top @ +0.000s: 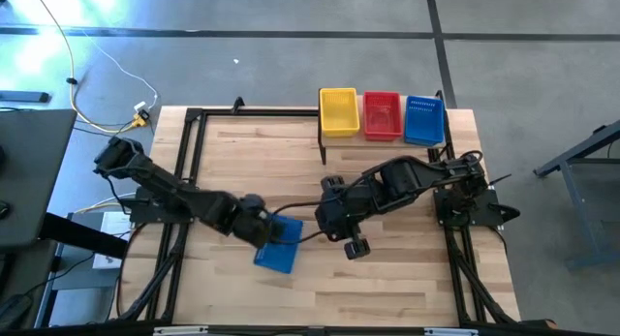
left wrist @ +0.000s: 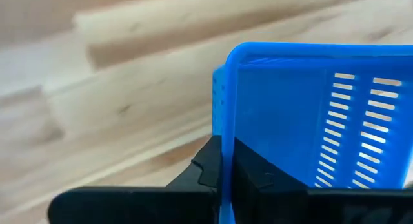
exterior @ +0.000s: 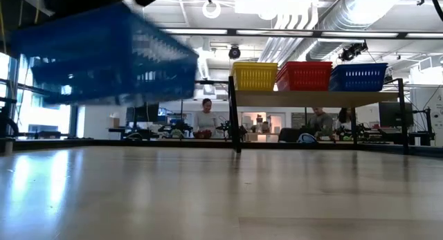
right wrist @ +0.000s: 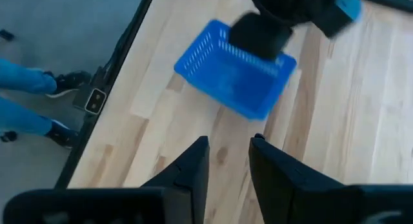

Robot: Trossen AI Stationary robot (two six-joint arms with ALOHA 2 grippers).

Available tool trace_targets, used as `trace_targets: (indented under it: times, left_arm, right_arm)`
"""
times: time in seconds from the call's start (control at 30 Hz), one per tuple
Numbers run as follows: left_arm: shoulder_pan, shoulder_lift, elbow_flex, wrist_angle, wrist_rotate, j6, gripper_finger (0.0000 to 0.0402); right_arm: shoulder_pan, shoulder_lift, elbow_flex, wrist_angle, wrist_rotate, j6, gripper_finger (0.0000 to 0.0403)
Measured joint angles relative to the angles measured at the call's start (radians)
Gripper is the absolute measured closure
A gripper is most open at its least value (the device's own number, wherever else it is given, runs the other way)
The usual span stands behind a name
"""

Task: Stack baskets on shelf by color
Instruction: Stack the blue basket on the stacked blue baskets on the shelf

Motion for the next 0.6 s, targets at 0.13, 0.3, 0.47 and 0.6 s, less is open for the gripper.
trace_targets:
  times: [0.13,0.3,0.47,0.6]
  left_arm:
    - [0.070,0.000,0.063,-0.001,-0.019,0.082,0.0400]
    - [0.161,0.000,0.136,-0.002,-0.019,0.183,0.0400]
    - [0.240,0.000,0.203,-0.003,-0.019,0.270,0.0400]
    - [0.292,0.000,0.257,-0.002,0.000,0.329,0.0400]
  right_arm:
    - [0.000,0.000,0.000,0.028,0.001,-0.028,0.0283]
    - [0.000,0.002,0.000,0.071,0.001,-0.015,0.0260]
    - [0.000,0.023,0.000,0.080,0.002,0.011,0.0259]
    - [0.000,0.058,0.000,0.075,0.006,0.012,0.0259]
